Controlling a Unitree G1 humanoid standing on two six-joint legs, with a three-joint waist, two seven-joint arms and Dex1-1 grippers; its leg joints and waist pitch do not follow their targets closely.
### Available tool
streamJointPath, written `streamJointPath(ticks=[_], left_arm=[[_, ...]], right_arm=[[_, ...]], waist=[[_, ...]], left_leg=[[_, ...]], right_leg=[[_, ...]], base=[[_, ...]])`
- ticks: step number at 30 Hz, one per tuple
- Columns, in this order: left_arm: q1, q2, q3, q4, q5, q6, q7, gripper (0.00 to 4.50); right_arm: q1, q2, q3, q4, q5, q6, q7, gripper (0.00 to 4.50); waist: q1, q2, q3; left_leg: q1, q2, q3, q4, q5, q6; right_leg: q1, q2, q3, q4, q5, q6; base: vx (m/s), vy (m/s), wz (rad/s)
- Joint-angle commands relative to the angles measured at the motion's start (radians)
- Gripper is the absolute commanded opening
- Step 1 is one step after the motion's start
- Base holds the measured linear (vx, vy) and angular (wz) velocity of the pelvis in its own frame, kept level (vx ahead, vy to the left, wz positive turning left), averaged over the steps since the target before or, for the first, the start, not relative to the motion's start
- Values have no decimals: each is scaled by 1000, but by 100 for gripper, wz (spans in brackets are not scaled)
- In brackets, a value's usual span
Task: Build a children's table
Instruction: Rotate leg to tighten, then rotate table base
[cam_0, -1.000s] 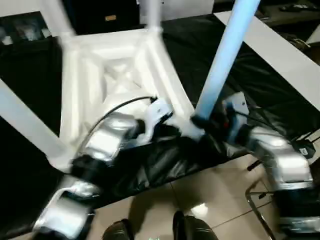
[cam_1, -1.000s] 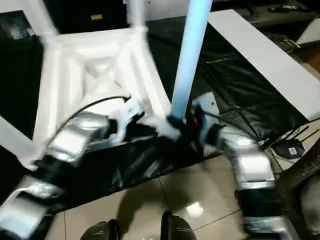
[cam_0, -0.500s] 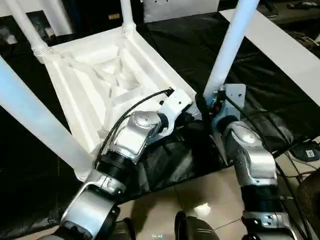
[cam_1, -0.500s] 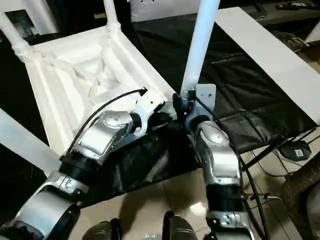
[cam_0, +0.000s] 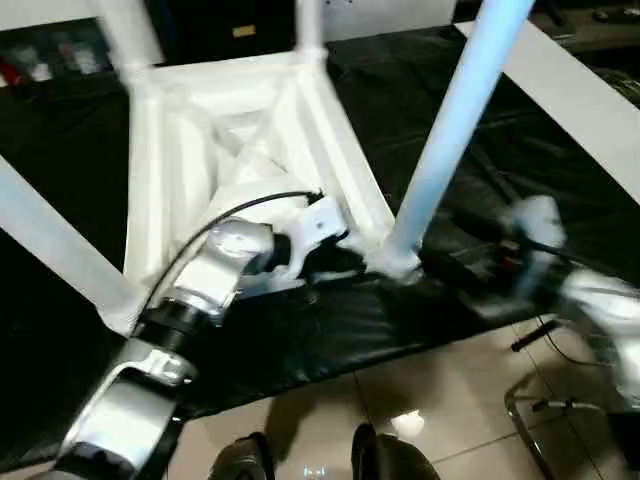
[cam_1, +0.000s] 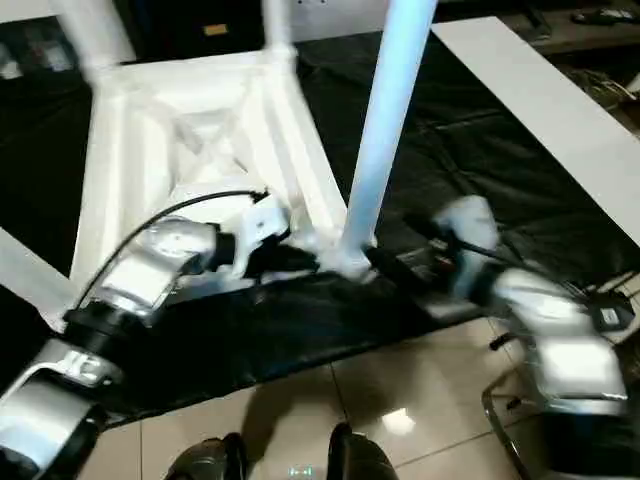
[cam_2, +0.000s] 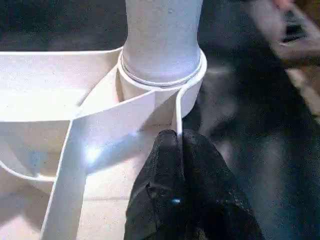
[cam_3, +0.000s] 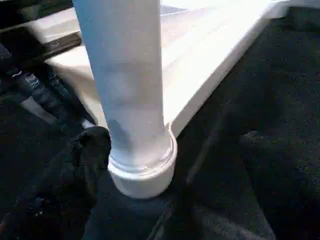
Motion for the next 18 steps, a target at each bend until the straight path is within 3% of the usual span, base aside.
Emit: streamJointPath(ticks=[1, 4, 7, 9, 10, 11, 12, 18], left_arm=[[-12, -3, -52, 16, -1, -65, -79, 0], [-39, -10, -51, 66, 33, -96, -14, 0], [-55, -28, -32, 97, 36, -95, 42, 0], [-67, -60, 18, 105, -1, -47, 93, 0], [-65, -67, 32, 94, -16, -18, 97, 43], [-50, -80, 58, 63, -43, 5, 112, 54], [-50, -80, 58, 63, -43, 5, 112, 54], [75, -85, 118, -135, -126, 69, 166, 110]], right_arm=[[18, -55, -17, -12, 46, 0, 119, 446], [41, -94, -16, -57, 93, 41, 178, 446], [51, -105, -12, -79, 115, 57, 191, 446], [75, -104, -11, -139, 162, 96, 199, 446], [85, -104, -11, -163, 185, 116, 198, 450], [100, -95, -10, -214, 235, 148, 194, 450], [100, -95, -10, -214, 235, 148, 194, 450], [38, 66, 4, -282, 257, 140, 22, 450]], waist=[[3, -23, -81], [12, -21, -82], [19, -24, -82], [21, -24, -81], [22, -25, -83], [20, -28, -83], [20, -28, -85], [5, -17, -85]], left_leg=[[4, 47, -19, -43, -82, 196], [6, 48, -18, -40, -78, 205], [4, 48, -21, -40, -83, 196], [2, 46, -22, -41, -96, 180], [1, 45, -23, -41, -90, 176], [-1, 45, -25, -42, -83, 177], [-4, 43, -26, -40, -78, 177], [-6, 45, -23, -40, -61, 167]], right_leg=[[75, -81, 54, -69, -262, -193], [74, -80, 52, -70, -255, -200], [76, -83, 50, -72, -292, -188], [76, -82, 48, -78, -340, -171], [81, -84, 49, -78, -341, -166], [82, -84, 49, -76, -335, -166], [84, -85, 47, -74, -329, -166], [74, -80, 46, -71, -282, -193]], base=[[0, 0, 0], [0, 0, 0], [0, 0, 0], [0, 0, 0], [0, 0, 0], [0, 0, 0], [0, 0, 0], [0, 0, 0]])
